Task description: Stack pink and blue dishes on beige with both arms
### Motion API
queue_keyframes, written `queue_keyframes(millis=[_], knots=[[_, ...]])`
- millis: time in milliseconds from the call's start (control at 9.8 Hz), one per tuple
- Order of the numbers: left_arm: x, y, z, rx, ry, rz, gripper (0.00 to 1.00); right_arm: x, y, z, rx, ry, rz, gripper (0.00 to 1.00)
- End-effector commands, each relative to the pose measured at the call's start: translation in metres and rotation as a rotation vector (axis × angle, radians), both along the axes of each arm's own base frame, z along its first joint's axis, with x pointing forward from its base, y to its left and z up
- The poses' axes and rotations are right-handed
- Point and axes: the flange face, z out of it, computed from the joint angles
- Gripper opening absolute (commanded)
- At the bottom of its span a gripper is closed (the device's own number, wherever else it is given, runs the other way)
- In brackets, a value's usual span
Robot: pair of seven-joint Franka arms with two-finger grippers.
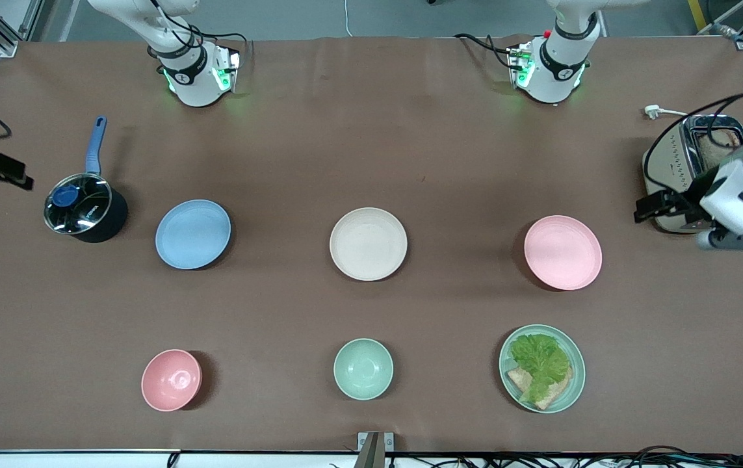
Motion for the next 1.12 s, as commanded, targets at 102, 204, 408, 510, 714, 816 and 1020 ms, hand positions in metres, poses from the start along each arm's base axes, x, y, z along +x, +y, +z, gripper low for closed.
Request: queue_keyframes(millis=[102,204,408,510,714,816,1020], knots=[[0.003,0.061,-0.119,-0.151,0.016,-0.045,1.00,-0.010,-0.037,-0.139,0.116,-0.053,0.084,1.00],[-0.001,0.066,-0.147,-0.175,0.009,-0.050,1.00,-0.012,-0.032,-0.175,0.130,-0.059,0.078,1.00],[-0.006,0.071,-0.202,-0.181,0.009,-0.091,1.00,-0.015,-0.014,-0.238,0.142,-0.063,0.150,1.00],[-0.007,0.077,-0.224,-0.197,0.010,-0.100,1.00,-0.021,-0.012,-0.263,0.124,-0.068,0.172,1.00],[-0.010,0.087,-0.269,-0.267,-0.003,-0.098,1.00,-0.033,-0.002,-0.299,0.092,-0.099,0.190,1.00],[-0.012,0.086,-0.282,-0.285,0.003,-0.085,0.98,-0.033,0.009,-0.314,0.113,-0.100,0.183,1.00],[-0.016,0.083,-0.301,-0.297,0.033,-0.083,0.79,-0.038,0.009,-0.338,0.179,-0.112,0.175,1.00]])
